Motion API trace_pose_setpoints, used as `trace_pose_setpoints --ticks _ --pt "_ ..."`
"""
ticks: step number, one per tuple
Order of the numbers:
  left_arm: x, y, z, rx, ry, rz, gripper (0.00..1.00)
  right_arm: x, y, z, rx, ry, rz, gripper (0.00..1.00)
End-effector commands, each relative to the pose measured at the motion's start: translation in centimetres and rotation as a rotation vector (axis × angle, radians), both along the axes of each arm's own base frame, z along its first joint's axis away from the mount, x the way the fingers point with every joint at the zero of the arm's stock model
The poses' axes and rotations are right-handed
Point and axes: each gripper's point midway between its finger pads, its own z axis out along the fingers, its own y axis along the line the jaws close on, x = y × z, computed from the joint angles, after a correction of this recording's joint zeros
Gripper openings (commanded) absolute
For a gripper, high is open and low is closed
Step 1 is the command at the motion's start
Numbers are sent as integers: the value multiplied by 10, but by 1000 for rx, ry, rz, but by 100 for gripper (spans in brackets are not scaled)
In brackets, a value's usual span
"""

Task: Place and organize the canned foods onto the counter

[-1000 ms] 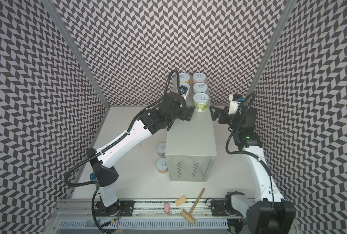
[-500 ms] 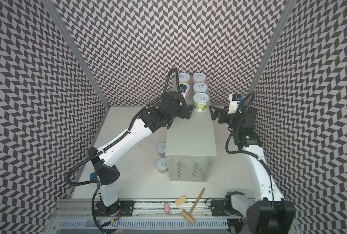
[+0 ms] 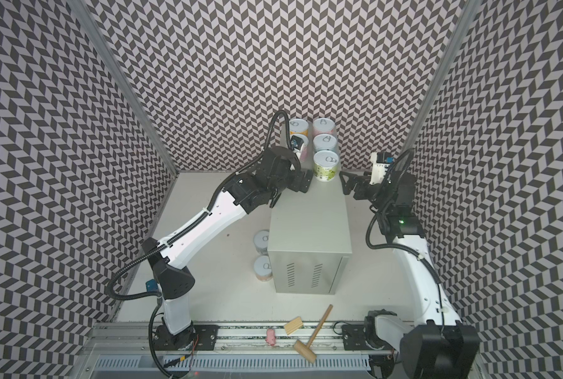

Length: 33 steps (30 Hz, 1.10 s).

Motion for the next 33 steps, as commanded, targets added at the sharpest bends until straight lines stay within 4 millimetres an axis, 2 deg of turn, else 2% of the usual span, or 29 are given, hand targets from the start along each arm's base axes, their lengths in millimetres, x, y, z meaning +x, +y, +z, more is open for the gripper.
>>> trace_pose_setpoints --ticks 1,20,33 --pt "-1 -6 -1 8 4 -21 100 2 7 10 -17 -40 29 99" --pt "0 -11 -5 7 14 -38 100 2 7 9 -22 -37 27 99" --pt "1 -2 -1 4 10 0 100 2 7 8 -22 -37 33 99"
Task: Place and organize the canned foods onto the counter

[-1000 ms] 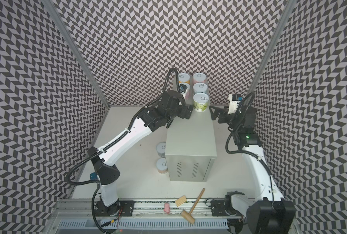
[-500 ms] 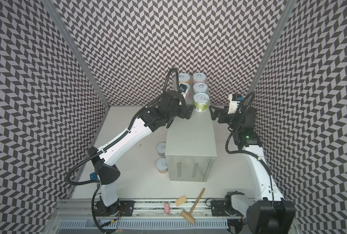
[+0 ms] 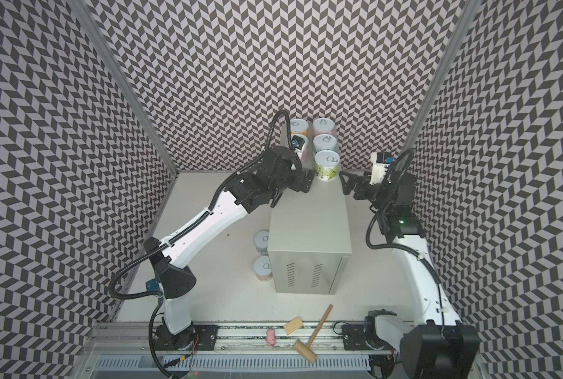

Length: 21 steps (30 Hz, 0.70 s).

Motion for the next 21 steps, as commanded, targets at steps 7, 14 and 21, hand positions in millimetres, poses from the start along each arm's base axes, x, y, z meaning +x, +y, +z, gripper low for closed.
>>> trace_pose_setpoints --ticks 7,14,21 --pt "-1 11 5 -4 1 34 100 2 13 10 -23 -41 52 99" --pt "-1 11 2 -1 9 29 100 0 16 13 -27 -49 62 99" --pt "-1 10 2 -4 9 24 100 -1 18 13 -31 -51 70 99"
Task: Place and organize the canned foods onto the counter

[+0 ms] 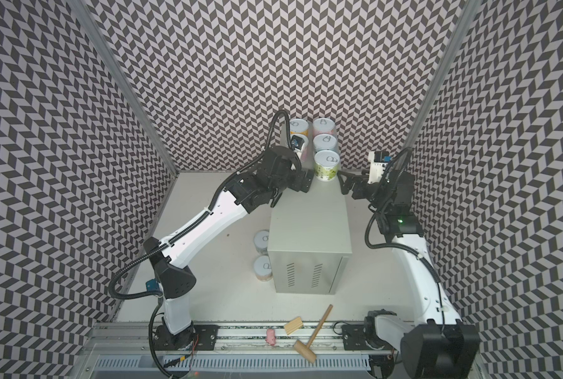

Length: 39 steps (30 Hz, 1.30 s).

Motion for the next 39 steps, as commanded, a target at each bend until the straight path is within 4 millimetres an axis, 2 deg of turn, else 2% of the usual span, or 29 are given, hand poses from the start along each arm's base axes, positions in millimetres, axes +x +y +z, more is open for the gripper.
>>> trace_pose_setpoints --ticks 1,11,20,39 --pt "-2 9 2 2 6 15 100 0 10 8 -18 -30 42 99" --pt "-2 8 2 2 7 8 100 2 3 5 -24 -20 -2 99" --pt "-6 17 10 -8 -8 11 100 0 -6 11 -24 -28 -60 99" --pt "-8 -3 -3 -3 20 -75 100 -2 -1 11 -22 -27 -32 99"
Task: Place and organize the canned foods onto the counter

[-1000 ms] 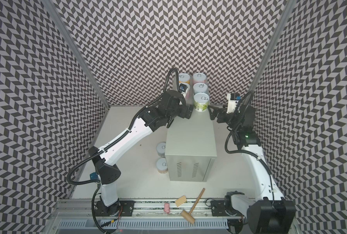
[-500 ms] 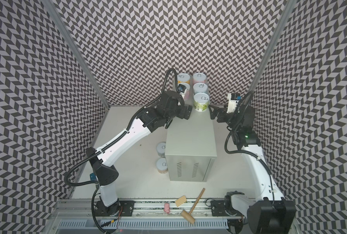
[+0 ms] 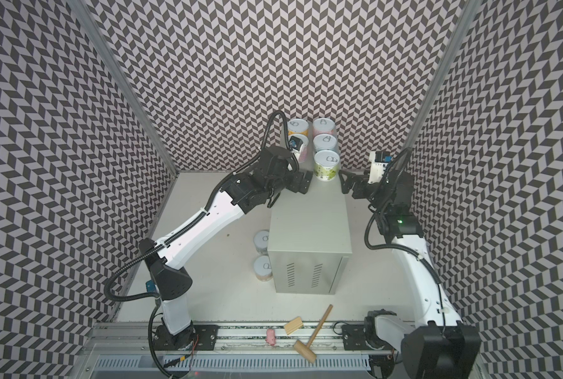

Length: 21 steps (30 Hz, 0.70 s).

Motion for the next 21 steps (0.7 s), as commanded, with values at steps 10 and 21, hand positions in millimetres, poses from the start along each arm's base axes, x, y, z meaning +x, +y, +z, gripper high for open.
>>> trace_pose_setpoints --ticks 10,21 --pt "-1 -6 -6 16 11 -31 100 -2 6 9 -12 -25 29 99" --pt "0 -8 -9 18 15 -33 100 -2 7 9 -13 -26 37 99"
